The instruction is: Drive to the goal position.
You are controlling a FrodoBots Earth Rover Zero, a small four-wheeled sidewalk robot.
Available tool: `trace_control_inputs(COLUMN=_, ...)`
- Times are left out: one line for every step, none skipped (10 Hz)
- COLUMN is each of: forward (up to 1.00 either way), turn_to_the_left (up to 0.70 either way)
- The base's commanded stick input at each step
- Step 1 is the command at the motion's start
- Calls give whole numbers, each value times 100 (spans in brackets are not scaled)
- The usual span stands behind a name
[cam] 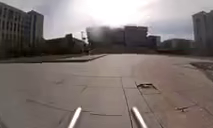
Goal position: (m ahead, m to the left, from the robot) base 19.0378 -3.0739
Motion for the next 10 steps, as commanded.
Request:
trace_control_inputs(forward=100, turn_to_the_left=0)
trace_control_inputs(forward=100, turn_to_the_left=0)
trace_control_inputs(forward=100, turn_to_the_left=0)
trace_control_inputs(forward=100, turn_to_the_left=0)
trace_control_inputs(forward=100, turn_to_the_left=0)
trace_control_inputs(forward=100, turn_to_the_left=0)
trace_control_inputs(forward=100, turn_to_the_left=0)
trace_control_inputs(forward=100, turn_to_the_left=0)
trace_control_inputs(forward=100, turn_to_the_left=0)
trace_control_inputs(forward=100, turn_to_the_left=0)
